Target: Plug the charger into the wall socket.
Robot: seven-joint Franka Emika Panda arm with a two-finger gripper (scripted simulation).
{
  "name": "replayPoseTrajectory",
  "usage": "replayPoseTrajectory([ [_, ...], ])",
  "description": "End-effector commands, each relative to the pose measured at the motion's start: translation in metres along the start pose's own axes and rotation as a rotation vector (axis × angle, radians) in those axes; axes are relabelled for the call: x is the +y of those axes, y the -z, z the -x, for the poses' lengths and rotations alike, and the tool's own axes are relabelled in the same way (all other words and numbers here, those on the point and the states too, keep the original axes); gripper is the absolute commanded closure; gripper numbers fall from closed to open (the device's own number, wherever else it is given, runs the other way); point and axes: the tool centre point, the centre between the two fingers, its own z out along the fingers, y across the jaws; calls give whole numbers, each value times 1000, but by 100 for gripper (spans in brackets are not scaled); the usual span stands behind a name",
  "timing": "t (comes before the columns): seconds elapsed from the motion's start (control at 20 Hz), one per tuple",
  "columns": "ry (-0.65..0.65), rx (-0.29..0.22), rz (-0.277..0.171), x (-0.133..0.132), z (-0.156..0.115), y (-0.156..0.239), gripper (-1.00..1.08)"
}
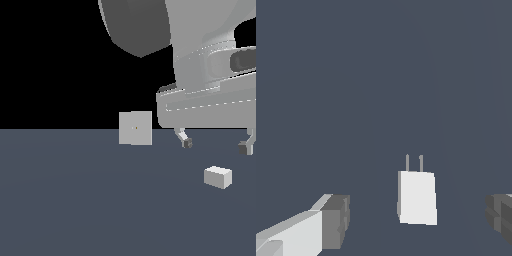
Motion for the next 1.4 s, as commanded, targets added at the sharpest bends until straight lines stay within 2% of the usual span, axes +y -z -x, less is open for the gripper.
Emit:
replayPoseTrajectory([
  [0.0,-27,9,5,5,0,-3,-92],
  [0.45,-42,12,8,8,1,-7,-92],
  [0.95,-48,11,8,10,14,-45,-92],
  [1.25,-50,12,9,10,17,-54,-92],
  [1.3,-50,12,9,10,17,-54,108],
  [1.35,-50,12,9,10,17,-54,108],
])
